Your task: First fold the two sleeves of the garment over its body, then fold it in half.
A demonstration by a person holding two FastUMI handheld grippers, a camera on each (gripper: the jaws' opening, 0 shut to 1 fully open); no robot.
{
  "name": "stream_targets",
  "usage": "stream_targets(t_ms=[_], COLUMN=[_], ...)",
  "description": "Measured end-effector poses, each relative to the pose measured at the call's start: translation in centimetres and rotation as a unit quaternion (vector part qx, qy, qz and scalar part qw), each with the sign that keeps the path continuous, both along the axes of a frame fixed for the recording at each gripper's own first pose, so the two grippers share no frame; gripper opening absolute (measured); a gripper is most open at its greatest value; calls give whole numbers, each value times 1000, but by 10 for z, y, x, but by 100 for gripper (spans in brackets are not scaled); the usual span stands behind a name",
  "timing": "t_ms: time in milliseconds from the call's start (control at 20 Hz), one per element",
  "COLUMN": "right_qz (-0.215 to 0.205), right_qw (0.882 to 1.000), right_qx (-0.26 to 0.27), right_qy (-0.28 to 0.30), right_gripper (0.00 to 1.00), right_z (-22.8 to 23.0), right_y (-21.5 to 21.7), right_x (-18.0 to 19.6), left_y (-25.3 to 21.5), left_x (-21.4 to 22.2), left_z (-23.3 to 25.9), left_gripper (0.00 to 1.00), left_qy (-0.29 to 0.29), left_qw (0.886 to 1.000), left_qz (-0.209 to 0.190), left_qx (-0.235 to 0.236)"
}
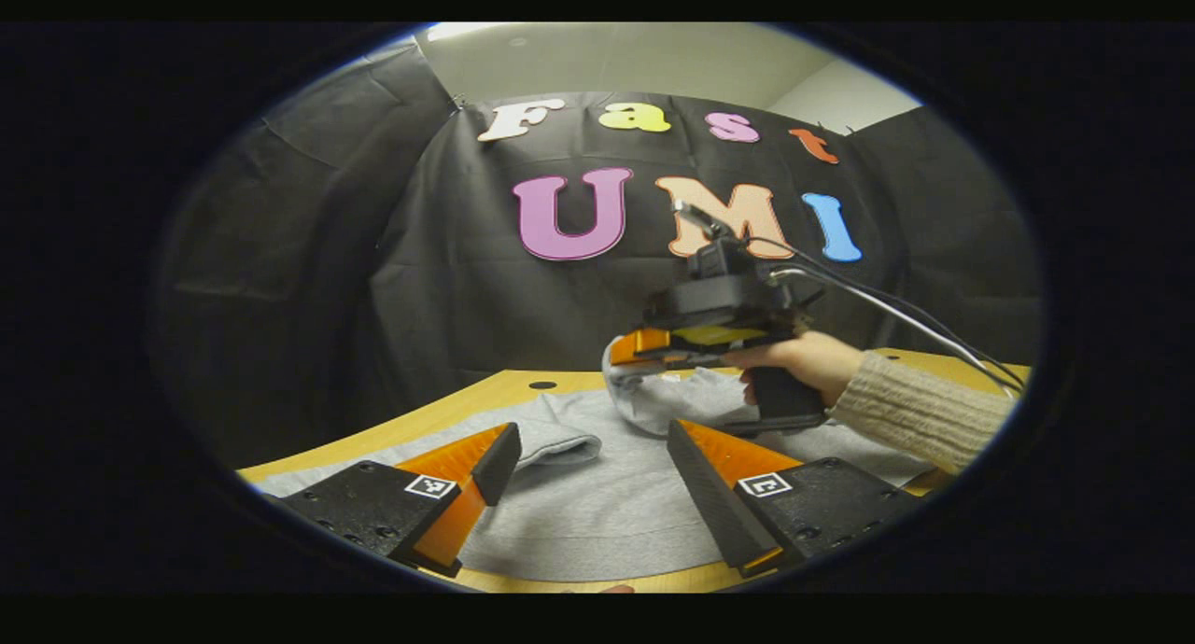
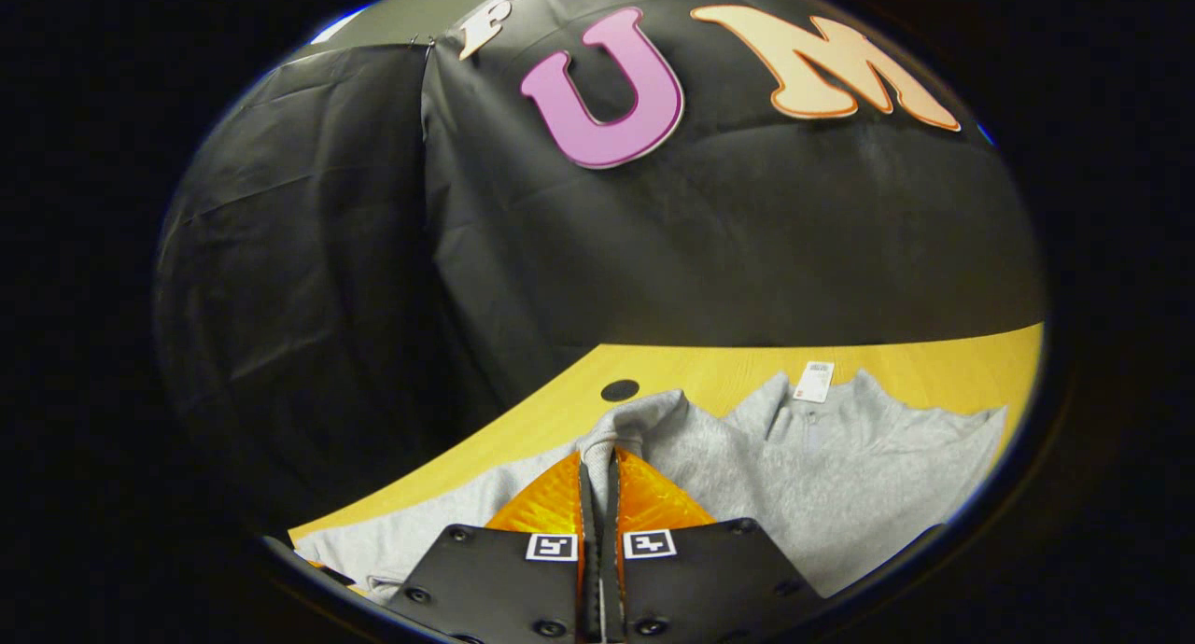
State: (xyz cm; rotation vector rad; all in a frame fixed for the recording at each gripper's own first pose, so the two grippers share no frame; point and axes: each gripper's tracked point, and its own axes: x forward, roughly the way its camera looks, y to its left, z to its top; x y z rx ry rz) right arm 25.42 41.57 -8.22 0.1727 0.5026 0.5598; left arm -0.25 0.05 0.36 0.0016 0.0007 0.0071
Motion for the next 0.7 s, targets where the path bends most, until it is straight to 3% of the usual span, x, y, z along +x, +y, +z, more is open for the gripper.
stream_targets(t_ms=[150,300,550,700], right_qz=[3,6,-2,-11], right_qw=[1000,999,998,998], right_qx=[8,40,42,41], right_qy=[12,5,-36,-56], right_gripper=[9,100,97,97], right_z=[-8,8,44,66], right_y=[10,16,-7,-43], right_x=[-4,-1,-5,-18], left_y=[0,0,0,0], left_x=[0,-1,-1,-2], left_z=[0,1,1,2], left_gripper=[93,93,93,93], left_qy=[0,1,2,2], left_qw=[1000,1000,1000,1000], left_qz=[0,0,0,1], left_qx=[0,0,-1,-1])
